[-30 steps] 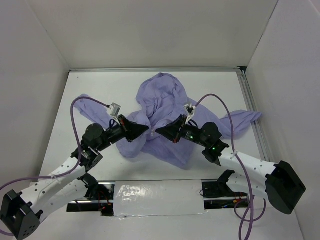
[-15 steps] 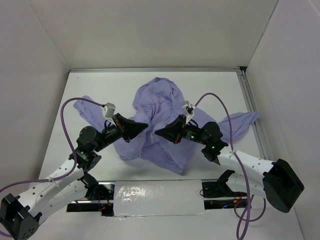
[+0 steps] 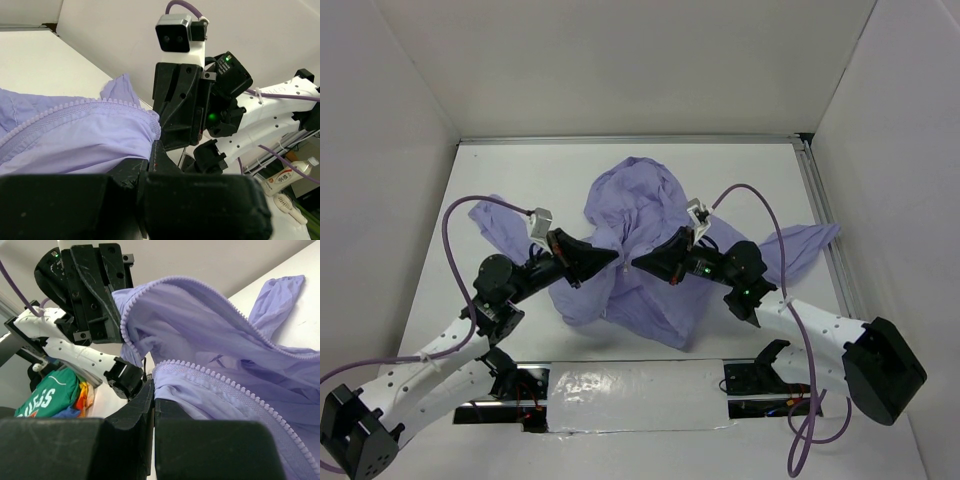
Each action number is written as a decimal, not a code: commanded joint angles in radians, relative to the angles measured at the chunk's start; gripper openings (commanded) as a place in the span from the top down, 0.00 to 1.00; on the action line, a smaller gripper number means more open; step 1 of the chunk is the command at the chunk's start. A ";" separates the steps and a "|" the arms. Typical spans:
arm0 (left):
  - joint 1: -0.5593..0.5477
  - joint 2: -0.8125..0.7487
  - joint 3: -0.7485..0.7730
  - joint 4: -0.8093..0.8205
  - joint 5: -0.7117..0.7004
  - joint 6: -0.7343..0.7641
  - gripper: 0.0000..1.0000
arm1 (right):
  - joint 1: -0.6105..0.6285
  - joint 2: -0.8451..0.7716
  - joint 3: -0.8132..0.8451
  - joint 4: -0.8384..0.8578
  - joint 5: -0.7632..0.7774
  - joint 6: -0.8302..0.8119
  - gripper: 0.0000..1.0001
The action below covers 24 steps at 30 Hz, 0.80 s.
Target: Zip up the jacket
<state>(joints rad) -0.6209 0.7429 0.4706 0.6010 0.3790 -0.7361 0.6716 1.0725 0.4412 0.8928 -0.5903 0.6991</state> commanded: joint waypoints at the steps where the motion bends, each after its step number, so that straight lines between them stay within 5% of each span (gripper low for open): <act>1: -0.002 0.000 0.006 0.076 0.043 0.017 1.00 | -0.009 0.006 0.051 0.097 -0.029 0.008 1.00; 24: 0.021 0.024 0.010 0.063 0.026 -0.019 1.00 | -0.012 -0.051 0.060 -0.063 -0.034 -0.078 1.00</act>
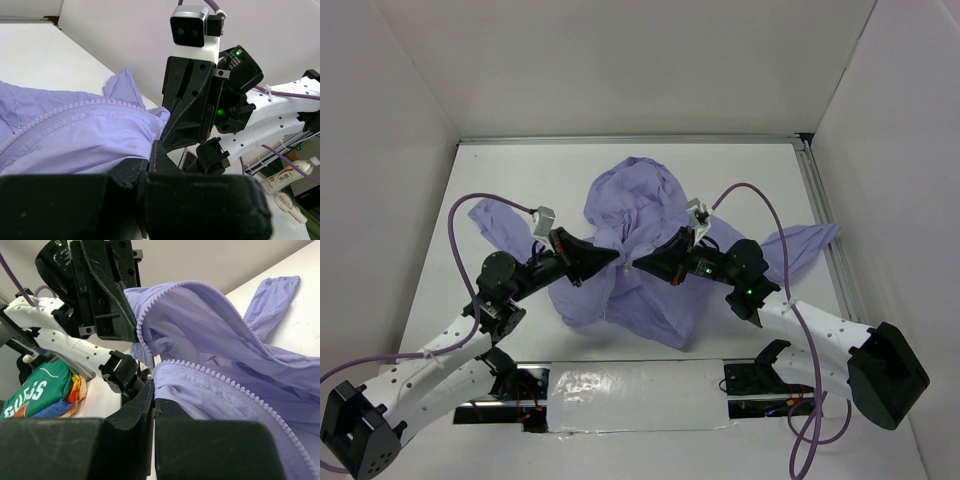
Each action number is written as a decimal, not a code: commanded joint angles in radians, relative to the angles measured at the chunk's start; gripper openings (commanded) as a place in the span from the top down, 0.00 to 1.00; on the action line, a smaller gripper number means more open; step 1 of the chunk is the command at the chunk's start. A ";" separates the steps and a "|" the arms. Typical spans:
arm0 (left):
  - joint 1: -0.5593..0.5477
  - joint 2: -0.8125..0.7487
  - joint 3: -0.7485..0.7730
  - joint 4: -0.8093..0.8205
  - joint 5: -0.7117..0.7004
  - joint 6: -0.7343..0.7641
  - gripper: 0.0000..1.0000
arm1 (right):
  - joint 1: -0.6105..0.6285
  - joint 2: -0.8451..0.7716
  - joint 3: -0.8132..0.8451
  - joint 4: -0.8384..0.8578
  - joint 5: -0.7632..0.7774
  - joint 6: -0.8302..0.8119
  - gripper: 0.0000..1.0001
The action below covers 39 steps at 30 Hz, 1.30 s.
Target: Zip up the jacket
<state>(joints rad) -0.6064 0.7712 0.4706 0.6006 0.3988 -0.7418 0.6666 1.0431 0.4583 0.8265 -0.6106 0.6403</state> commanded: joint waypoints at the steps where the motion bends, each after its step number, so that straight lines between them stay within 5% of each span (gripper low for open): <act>1: 0.008 -0.001 0.010 0.071 0.012 -0.011 1.00 | -0.009 -0.022 0.046 0.003 -0.014 -0.018 1.00; 39: 0.071 0.083 0.005 0.162 0.153 -0.120 1.00 | -0.018 0.067 0.056 0.148 -0.146 0.084 1.00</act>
<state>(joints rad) -0.5423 0.8505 0.4706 0.6720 0.5220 -0.8455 0.6518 1.1000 0.4774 0.8803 -0.7208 0.6964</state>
